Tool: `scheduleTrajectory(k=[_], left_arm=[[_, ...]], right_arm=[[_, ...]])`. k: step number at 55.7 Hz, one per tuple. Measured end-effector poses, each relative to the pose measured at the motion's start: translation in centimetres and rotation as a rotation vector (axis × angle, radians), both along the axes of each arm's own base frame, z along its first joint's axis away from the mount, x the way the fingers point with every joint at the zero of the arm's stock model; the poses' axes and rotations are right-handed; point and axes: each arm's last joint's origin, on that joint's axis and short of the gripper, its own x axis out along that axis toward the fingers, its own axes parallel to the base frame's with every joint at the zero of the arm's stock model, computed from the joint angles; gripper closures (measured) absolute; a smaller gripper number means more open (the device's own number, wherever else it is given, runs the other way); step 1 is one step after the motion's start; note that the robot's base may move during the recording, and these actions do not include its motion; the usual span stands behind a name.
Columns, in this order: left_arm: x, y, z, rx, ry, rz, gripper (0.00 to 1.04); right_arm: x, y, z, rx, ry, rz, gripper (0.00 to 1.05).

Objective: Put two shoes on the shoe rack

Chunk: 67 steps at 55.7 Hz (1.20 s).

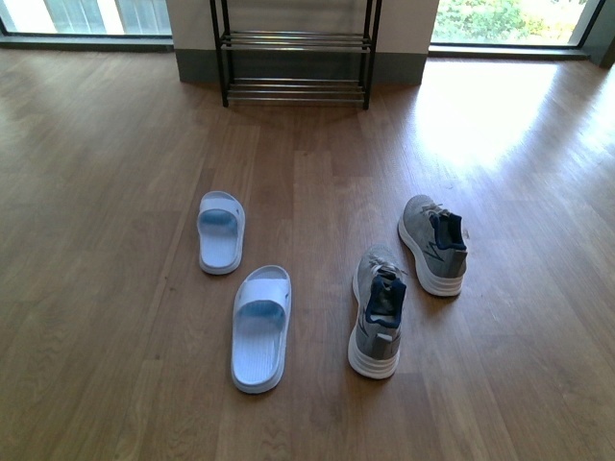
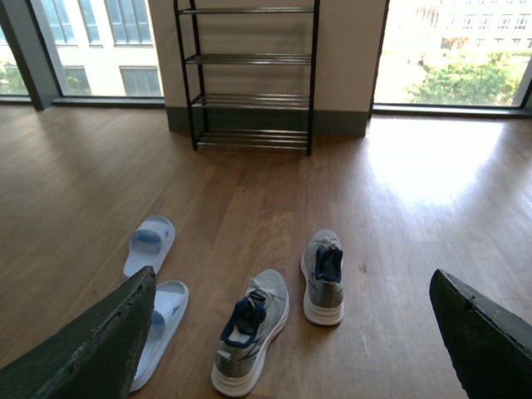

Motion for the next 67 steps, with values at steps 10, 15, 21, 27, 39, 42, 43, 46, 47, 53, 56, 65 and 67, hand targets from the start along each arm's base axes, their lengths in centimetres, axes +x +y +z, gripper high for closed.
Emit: scheduleTrajectory(k=[10, 15, 21, 27, 39, 42, 43, 46, 47, 53, 56, 65, 67], left_arm=[[0.0, 0.0, 0.0, 0.0, 0.0, 0.0, 0.09], [0.0, 0.0, 0.0, 0.0, 0.0, 0.0, 0.09], [0.0, 0.0, 0.0, 0.0, 0.0, 0.0, 0.09], [0.0, 0.0, 0.0, 0.0, 0.0, 0.0, 0.09], [0.0, 0.0, 0.0, 0.0, 0.0, 0.0, 0.09], [0.0, 0.0, 0.0, 0.0, 0.0, 0.0, 0.09], [0.0, 0.0, 0.0, 0.0, 0.0, 0.0, 0.09], [0.0, 0.0, 0.0, 0.0, 0.0, 0.0, 0.09], [0.0, 0.0, 0.0, 0.0, 0.0, 0.0, 0.09], [0.0, 0.0, 0.0, 0.0, 0.0, 0.0, 0.09], [0.0, 0.0, 0.0, 0.0, 0.0, 0.0, 0.09], [0.0, 0.0, 0.0, 0.0, 0.0, 0.0, 0.09], [0.0, 0.0, 0.0, 0.0, 0.0, 0.0, 0.09]], right_arm=[[0.0, 0.0, 0.0, 0.0, 0.0, 0.0, 0.09], [0.0, 0.0, 0.0, 0.0, 0.0, 0.0, 0.09], [0.0, 0.0, 0.0, 0.0, 0.0, 0.0, 0.09], [0.0, 0.0, 0.0, 0.0, 0.0, 0.0, 0.09], [0.0, 0.0, 0.0, 0.0, 0.0, 0.0, 0.09], [0.01, 0.0, -0.01, 0.0, 0.001, 0.0, 0.09], [0.0, 0.0, 0.0, 0.0, 0.0, 0.0, 0.09], [0.01, 0.0, -0.01, 0.0, 0.001, 0.0, 0.09], [0.01, 0.0, -0.01, 0.0, 0.001, 0.0, 0.09], [0.0, 0.0, 0.0, 0.0, 0.0, 0.0, 0.09], [0.0, 0.0, 0.0, 0.0, 0.0, 0.0, 0.09], [0.0, 0.0, 0.0, 0.0, 0.0, 0.0, 0.09], [0.0, 0.0, 0.0, 0.0, 0.0, 0.0, 0.09]])
